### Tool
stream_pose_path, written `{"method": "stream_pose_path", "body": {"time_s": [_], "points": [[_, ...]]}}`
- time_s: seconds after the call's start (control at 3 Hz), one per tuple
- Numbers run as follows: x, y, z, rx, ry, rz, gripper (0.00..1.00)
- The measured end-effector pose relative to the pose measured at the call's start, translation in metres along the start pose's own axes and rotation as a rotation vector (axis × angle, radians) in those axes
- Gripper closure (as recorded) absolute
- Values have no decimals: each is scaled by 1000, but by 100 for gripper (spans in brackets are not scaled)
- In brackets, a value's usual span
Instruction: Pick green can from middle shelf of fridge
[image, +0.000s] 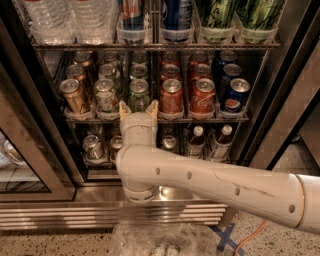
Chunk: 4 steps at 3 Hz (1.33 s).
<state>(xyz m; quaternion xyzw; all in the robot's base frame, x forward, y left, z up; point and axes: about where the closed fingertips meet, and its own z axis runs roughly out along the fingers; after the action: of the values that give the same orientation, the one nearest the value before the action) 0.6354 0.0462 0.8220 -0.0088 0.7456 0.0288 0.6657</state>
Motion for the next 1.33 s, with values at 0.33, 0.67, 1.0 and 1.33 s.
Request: {"method": "stream_pose_path", "body": {"time_s": [0.33, 0.67, 1.0, 1.33], "points": [[-2, 3, 12, 0, -5, 9, 31], [-1, 3, 13, 3, -3, 11, 50], [-1, 3, 13, 3, -3, 11, 73], [-1, 3, 13, 3, -3, 12, 96]]}}
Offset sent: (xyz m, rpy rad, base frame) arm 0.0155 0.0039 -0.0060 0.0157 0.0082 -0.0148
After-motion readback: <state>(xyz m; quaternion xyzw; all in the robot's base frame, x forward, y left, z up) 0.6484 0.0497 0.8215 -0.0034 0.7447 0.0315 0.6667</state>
